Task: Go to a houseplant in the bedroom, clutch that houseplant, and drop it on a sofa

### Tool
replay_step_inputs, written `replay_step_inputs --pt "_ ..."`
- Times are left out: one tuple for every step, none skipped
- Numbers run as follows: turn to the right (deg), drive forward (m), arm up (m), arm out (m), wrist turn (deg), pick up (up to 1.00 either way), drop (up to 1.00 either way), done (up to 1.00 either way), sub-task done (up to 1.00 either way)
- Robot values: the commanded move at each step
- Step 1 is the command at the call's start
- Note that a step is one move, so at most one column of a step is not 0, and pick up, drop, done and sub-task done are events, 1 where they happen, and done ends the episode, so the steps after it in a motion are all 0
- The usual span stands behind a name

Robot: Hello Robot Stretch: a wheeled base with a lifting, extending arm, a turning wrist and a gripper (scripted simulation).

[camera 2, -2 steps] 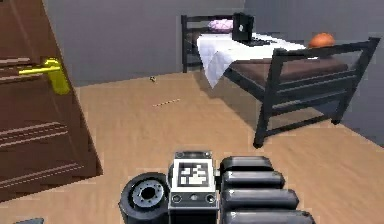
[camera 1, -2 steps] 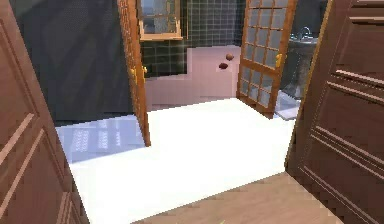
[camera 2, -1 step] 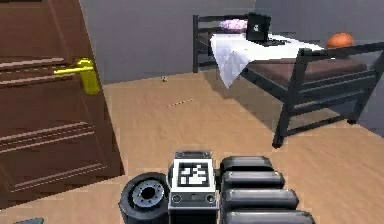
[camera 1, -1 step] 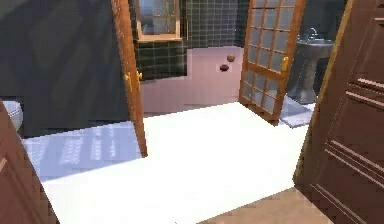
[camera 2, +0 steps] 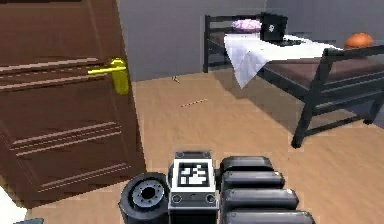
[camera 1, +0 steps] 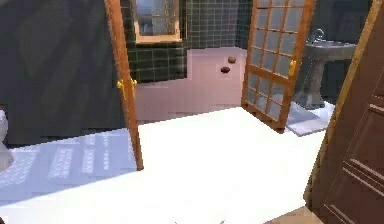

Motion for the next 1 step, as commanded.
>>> replay_step_inputs --pt "0.0 1.00 0.00 0.00 0.0 0.00 0.00 0.00 0.00"
